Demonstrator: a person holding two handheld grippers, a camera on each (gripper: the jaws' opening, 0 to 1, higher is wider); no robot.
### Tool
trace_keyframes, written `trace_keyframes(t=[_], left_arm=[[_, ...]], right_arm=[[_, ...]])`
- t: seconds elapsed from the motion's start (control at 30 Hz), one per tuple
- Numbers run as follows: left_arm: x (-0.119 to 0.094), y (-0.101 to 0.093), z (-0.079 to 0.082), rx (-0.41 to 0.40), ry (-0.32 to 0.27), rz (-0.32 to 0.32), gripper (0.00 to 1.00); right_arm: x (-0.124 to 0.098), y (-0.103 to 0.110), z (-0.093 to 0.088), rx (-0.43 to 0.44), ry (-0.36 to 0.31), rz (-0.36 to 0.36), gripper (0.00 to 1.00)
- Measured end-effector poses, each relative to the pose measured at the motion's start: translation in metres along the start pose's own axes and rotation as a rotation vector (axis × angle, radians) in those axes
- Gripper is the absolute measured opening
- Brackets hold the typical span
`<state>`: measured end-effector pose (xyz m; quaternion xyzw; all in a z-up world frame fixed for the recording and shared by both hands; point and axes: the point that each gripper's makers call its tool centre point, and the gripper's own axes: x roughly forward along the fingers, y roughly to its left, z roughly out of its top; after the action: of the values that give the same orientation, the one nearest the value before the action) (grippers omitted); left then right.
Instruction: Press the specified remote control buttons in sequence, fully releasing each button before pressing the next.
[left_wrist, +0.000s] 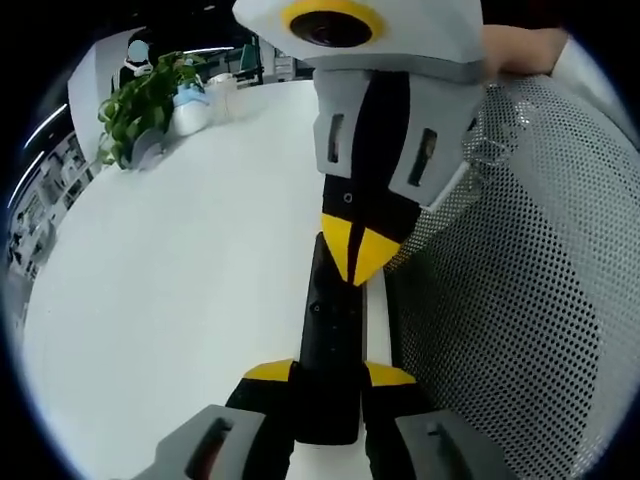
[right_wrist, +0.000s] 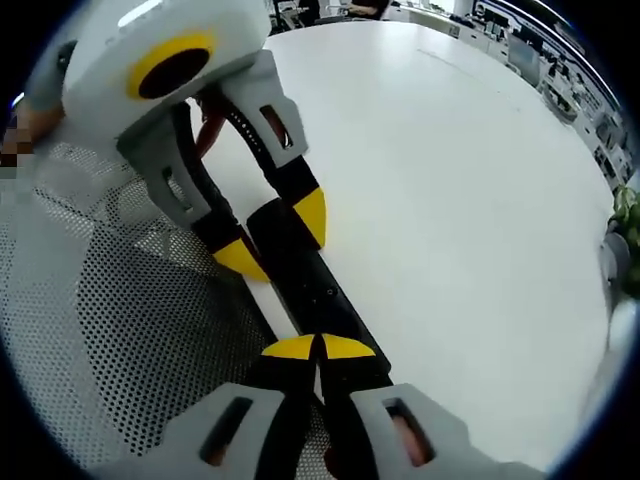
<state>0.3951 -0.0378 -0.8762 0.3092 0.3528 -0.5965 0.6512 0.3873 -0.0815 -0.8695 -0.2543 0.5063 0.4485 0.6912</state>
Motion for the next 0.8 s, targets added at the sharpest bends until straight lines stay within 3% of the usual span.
trace_keyframes(t=[0.8], left_arm=[[0.0001, 0.0001, 0.0009, 0.003, -0.011, -0.001, 0.25]], right_arm=[[-0.0011, -0.0005, -0.0005, 0.055, -0.009, 0.021, 0.0]])
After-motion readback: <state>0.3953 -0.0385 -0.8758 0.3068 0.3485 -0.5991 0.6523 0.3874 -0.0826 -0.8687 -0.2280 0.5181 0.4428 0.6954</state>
